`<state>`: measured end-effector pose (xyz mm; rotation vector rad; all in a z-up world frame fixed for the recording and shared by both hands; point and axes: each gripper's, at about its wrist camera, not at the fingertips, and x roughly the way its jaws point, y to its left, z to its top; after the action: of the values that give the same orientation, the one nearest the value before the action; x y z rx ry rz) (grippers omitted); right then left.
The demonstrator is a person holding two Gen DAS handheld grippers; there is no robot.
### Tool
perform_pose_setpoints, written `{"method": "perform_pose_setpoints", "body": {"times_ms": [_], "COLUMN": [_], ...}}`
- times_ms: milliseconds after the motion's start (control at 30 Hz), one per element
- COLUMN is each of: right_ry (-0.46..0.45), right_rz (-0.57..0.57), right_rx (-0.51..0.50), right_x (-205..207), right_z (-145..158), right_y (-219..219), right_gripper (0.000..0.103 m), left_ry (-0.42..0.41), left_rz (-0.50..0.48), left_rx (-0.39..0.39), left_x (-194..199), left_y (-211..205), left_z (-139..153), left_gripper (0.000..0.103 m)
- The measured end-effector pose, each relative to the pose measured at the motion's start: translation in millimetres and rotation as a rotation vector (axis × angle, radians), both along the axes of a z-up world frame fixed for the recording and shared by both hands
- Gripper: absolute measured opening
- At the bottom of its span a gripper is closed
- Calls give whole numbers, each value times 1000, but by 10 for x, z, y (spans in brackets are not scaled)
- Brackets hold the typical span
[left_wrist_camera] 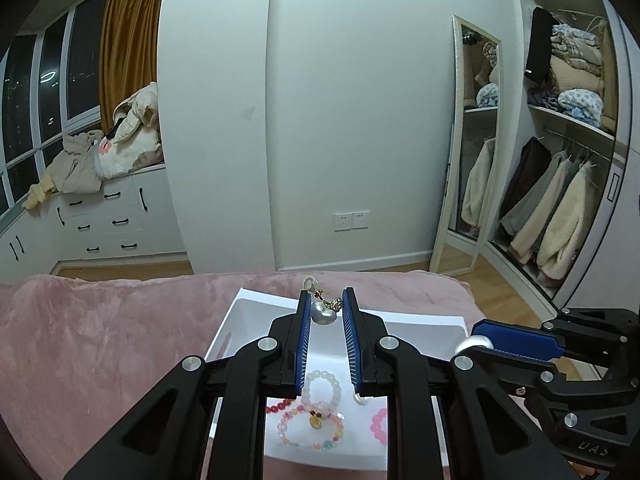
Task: Organize jewelry
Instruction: 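Carry the pearl pendant and silver charm over the box and lower them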
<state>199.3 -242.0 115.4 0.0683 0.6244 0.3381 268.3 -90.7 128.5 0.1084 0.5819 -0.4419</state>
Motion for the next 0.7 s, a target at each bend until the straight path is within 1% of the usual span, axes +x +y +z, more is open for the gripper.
{"method": "perform_pose_setpoints", "body": {"times_ms": [167, 333, 500, 700], "right_ry": [18, 48, 106, 225], "right_rz": [-16, -22, -39, -64], "right_rx": [-20, -77, -109, -135], "right_x": [171, 323, 478, 631], "right_z": [-27, -111, -270, -534], "right_y": [3, 1, -43, -95], "right_gripper": [18, 18, 18, 18], "left_ry": [35, 57, 133, 219], "left_rz": [14, 11, 29, 46], "left_rx": [12, 77, 117, 138], "left_x": [215, 367, 531, 692], "left_y": [-77, -185, -213, -194], "left_z": [-28, -143, -417, -739], "left_gripper": [21, 21, 21, 21]}}
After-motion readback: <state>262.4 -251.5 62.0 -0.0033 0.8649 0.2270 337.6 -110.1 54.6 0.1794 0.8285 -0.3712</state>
